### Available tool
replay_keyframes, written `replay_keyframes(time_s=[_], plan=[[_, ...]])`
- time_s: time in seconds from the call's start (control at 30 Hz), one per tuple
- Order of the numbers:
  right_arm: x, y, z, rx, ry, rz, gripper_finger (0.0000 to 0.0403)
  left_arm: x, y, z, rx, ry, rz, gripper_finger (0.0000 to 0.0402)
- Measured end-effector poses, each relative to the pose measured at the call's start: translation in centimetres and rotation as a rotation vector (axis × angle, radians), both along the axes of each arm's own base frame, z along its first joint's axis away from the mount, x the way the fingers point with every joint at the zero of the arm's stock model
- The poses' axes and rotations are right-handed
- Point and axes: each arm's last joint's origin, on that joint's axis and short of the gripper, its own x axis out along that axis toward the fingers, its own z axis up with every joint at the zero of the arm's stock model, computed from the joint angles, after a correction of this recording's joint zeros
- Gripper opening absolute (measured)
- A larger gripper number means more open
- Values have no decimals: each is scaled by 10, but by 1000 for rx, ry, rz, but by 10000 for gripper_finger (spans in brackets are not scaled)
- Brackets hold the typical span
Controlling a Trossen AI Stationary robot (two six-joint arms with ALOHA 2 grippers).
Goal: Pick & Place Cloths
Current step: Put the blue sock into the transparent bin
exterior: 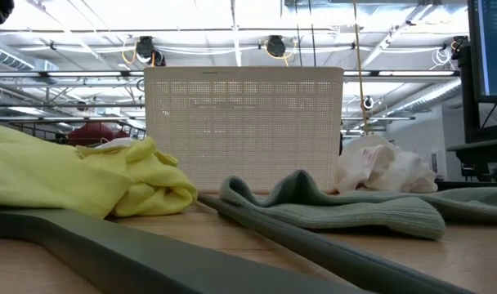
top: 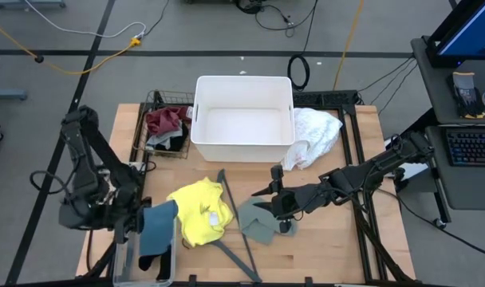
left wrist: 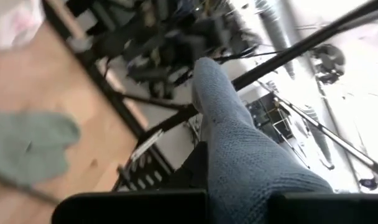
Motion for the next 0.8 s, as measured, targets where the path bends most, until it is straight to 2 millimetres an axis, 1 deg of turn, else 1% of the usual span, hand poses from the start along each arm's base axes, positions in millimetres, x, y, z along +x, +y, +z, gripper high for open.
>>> replay_keyframes(time_s=[0.1, 0.2, 0.3, 0.37, 0.47, 0.53, 0.6, 0.7, 0.8], plan=[[0, 0, 1, 3, -6, 0, 114, -2, 0, -11, -81, 66, -9, 0], [0, 0, 1, 2, -6, 0, 114, -3, 0, -21, -184, 146, -55, 0], [0, 0, 1, 2, -6, 0, 114, -5, 1, -34, -295, 278, -122, 0], [0, 0, 1, 2, -6, 0, 114, -7, 2, -43, -380, 408, -163, 0], [0, 0, 1, 2, -6, 0, 114, -14, 3, -58, -490, 661, -220, 0], [0, 0, 1, 2, -6, 0, 114, -18, 5, -64, -551, 824, -243, 0], [0, 0, 1, 2, -6, 0, 114, -22, 5, -68, -585, 947, -265, 0], [0, 0, 1, 2, -6, 0, 114, -26, 5, -71, -612, 1050, -276, 0], [0, 0, 1, 2, -6, 0, 114, -24, 8, -72, -606, 1064, -252, 0]])
